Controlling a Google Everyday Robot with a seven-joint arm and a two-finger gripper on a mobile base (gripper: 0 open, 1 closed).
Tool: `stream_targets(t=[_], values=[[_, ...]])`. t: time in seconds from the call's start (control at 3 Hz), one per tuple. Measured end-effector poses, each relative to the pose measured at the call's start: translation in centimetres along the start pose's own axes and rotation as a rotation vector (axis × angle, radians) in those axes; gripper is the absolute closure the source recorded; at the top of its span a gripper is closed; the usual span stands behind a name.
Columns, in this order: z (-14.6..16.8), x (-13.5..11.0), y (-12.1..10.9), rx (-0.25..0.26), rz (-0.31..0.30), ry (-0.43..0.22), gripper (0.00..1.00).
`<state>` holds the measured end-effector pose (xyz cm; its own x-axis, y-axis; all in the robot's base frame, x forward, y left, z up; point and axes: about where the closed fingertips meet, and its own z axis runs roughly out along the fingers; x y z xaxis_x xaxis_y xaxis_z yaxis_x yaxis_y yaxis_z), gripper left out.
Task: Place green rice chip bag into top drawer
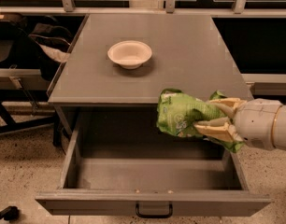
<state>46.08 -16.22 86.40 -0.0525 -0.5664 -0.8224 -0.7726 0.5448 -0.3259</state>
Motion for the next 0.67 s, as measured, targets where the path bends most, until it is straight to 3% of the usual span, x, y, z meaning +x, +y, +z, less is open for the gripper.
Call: stream_targets(t=[0.67], values=[[1.5,4.4,2.4,-0.035,0.073,0.078,1.0]])
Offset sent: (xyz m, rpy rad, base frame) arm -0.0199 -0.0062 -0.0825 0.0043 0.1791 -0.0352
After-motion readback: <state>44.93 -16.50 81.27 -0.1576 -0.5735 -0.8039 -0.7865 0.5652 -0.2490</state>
